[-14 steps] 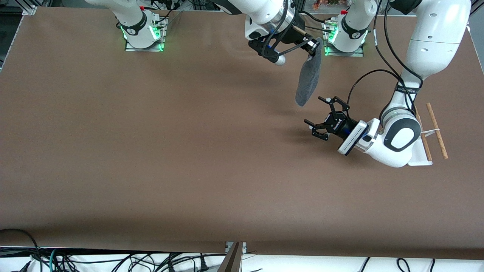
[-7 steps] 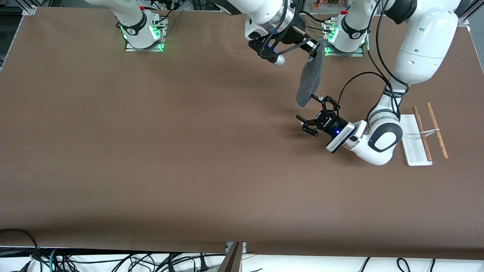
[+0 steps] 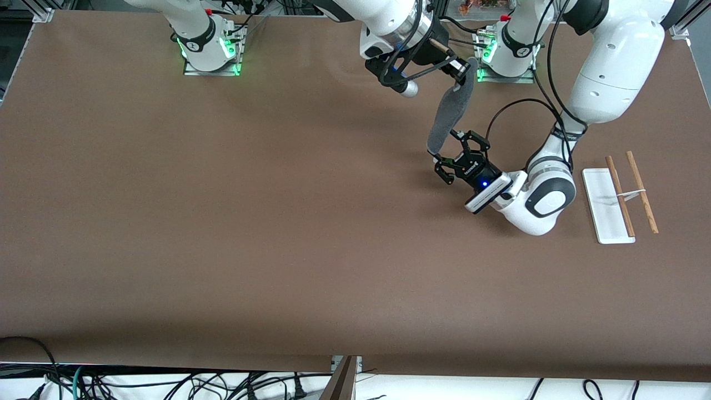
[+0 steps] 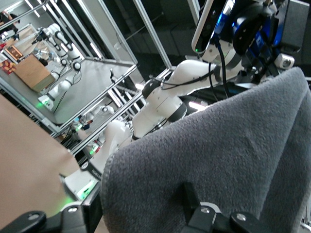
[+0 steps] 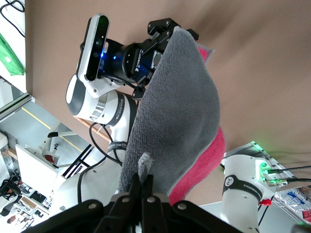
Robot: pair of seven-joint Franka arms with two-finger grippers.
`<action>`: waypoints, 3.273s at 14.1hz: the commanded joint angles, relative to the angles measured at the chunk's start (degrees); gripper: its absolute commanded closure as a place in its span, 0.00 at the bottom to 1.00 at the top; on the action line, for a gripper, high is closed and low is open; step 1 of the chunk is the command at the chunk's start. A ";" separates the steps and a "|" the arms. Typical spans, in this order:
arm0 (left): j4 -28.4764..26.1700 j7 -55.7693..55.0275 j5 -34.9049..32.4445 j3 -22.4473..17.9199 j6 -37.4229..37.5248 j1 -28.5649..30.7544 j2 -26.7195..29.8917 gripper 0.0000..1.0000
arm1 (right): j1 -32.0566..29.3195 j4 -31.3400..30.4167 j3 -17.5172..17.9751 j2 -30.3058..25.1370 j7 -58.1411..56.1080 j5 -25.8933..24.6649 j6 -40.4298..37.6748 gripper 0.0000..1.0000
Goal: Pass towel and hang on rack
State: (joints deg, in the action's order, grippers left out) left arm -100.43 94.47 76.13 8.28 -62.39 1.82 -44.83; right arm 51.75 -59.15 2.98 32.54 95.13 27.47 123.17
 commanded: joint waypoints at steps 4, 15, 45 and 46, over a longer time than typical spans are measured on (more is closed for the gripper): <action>-0.11 -2.71 2.09 0.24 0.26 0.73 1.24 1.00 | 0.10 2.38 -0.08 1.30 1.64 1.01 0.32 1.00; 1.03 -6.23 1.13 -0.20 0.34 1.78 2.82 1.00 | -0.16 2.29 -0.43 1.21 1.55 1.18 1.81 0.00; 36.01 -22.31 -49.48 -12.85 -8.36 29.56 5.37 1.00 | -43.92 -29.95 -0.61 -33.67 -94.93 -30.19 -41.96 0.00; 35.92 -22.40 -50.89 -12.85 -8.36 29.56 5.37 1.00 | -44.98 -31.18 -1.04 -34.38 -96.17 -30.28 -41.69 0.00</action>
State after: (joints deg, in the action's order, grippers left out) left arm -66.83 71.08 28.48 -4.93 -71.01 31.22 -38.66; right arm 9.38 -86.32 1.67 1.08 3.25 -1.59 81.04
